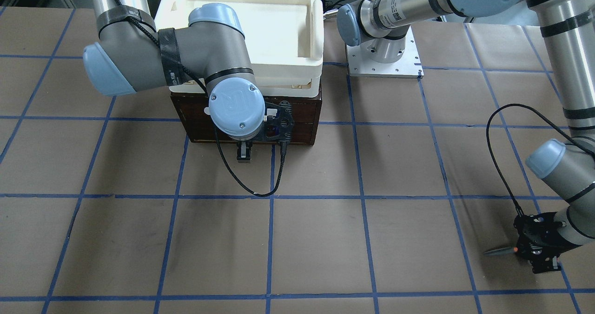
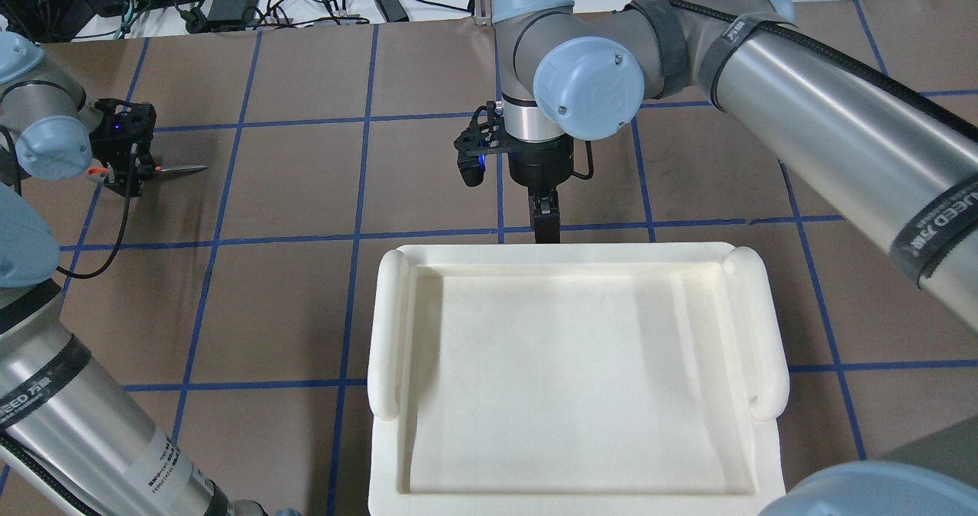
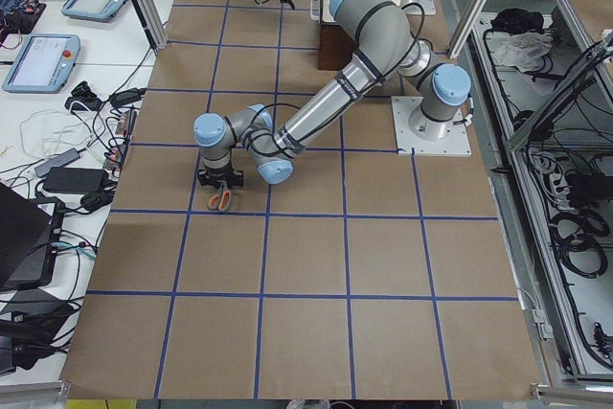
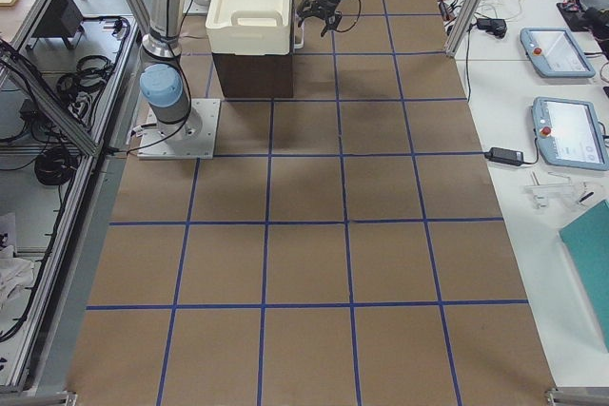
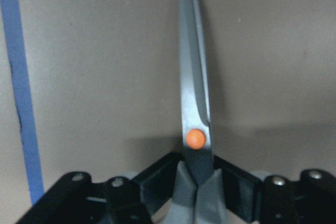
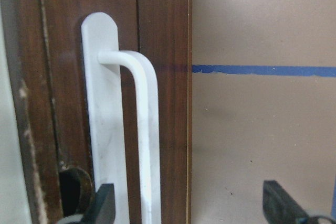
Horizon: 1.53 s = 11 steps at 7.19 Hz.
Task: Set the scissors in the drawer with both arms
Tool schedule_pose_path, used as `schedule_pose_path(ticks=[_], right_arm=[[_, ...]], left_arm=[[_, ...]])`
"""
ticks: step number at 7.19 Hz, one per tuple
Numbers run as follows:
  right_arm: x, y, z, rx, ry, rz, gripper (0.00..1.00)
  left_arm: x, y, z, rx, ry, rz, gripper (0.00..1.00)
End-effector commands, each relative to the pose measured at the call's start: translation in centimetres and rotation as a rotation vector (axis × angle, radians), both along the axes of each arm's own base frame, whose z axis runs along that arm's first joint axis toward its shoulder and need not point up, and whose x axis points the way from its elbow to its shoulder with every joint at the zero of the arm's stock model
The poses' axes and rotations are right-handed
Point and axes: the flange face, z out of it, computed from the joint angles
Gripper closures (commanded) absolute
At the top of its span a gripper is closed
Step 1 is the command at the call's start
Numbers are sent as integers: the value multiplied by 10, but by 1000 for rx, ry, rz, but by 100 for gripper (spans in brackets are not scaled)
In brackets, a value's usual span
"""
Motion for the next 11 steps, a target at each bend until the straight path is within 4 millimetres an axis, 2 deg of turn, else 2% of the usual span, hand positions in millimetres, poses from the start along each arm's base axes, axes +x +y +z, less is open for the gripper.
schedule_pose_path(ticks=[1, 4, 6, 8, 11], right_arm=[[3, 2, -2, 0, -2, 10, 0], [3, 2, -4, 4, 0, 12, 0], [3, 2, -6, 9, 0, 13, 0], [3, 1, -12, 17, 2, 14, 0], [2, 5, -20, 32, -1, 29, 0]], left_arm=[[-2, -1, 7, -8, -4, -4, 100], [-12, -4, 20, -24, -11, -19, 100], [-40, -9, 48, -43, -26, -40, 100], [-63, -10, 64, -30, -19, -60, 100], [-114, -9, 91, -5, 0, -50, 100]])
